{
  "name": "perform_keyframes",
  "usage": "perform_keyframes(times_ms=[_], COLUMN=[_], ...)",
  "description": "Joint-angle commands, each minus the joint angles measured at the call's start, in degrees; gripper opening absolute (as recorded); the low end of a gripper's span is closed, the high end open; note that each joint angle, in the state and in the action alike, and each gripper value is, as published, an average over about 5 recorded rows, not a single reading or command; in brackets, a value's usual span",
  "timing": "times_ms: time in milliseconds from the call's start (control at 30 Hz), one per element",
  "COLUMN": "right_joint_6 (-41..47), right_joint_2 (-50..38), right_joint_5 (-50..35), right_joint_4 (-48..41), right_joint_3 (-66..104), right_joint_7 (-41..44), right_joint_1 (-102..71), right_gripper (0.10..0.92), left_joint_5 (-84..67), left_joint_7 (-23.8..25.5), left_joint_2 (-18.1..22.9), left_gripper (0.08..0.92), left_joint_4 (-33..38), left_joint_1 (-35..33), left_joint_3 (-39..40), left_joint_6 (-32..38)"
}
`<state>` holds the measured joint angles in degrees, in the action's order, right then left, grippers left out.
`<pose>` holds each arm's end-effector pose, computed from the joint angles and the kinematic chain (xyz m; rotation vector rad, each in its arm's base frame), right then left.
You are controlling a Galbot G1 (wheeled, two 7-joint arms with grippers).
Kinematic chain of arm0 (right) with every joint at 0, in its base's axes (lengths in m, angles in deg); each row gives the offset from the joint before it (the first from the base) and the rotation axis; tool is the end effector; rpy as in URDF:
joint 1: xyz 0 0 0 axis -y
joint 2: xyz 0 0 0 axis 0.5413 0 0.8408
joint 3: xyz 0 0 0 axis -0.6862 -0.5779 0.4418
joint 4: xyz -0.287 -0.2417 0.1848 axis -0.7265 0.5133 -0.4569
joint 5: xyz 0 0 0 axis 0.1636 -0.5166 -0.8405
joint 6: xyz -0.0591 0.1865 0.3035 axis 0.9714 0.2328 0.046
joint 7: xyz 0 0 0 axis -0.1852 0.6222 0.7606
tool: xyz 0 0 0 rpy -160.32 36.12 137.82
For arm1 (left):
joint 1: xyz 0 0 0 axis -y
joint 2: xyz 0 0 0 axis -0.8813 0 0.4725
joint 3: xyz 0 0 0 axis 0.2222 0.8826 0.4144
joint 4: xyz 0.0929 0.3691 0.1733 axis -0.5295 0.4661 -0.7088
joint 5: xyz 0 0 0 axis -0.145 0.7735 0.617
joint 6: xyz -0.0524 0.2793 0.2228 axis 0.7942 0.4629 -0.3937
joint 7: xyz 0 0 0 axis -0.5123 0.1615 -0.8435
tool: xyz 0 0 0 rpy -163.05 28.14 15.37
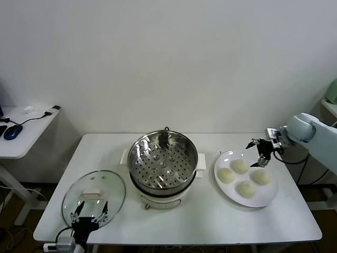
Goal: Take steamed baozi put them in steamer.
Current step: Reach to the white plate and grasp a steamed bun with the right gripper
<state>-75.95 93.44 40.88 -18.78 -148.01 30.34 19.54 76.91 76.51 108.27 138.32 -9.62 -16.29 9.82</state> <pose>0.5912 -0.2694 -0.1783 1.2085 -1.4499 1.2677 0.0978 0.0964 -0.4087 0.0760 -2.7485 -0.0885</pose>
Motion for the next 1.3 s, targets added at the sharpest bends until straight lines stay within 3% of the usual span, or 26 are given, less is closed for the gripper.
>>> perform_keyframes(times_ms=[33,767,1000,1300], right_joint_6=[5.51,4.39,4.15,3.98], right_joint_2=[9.02,18.74,18.57,14.90], right_joint_5=[-0.84,1.74,1.60,-1.31], right_joint_4=[-8.16,-23.86,-23.87,-16.81], right_joint_3=[-12.19,0.03,0.76,-1.09], right_joint_7=[-0.05,-0.54,0.42,1.59], right_joint_1=[3.96,-6.19,-6.31,-0.97], right_gripper=[0.823,0.815,0.699,0.671], left_joint_5=[0.14,0.95,1.55,2.07], left_joint_7=[0.03,-0.04,-0.09,-0.15], left_joint_2=[0.11,1.06,1.31,1.43], left_gripper=[0.823,0.823,0.823,0.823], left_joint_4=[-0.24,-0.12,0.09,0.47], left_joint_1=[0.05,-0.12,-0.59,-1.06], left_joint_3=[0.03,0.07,0.23,0.14], left_joint_6=[0.01,0.25,0.36,0.58])
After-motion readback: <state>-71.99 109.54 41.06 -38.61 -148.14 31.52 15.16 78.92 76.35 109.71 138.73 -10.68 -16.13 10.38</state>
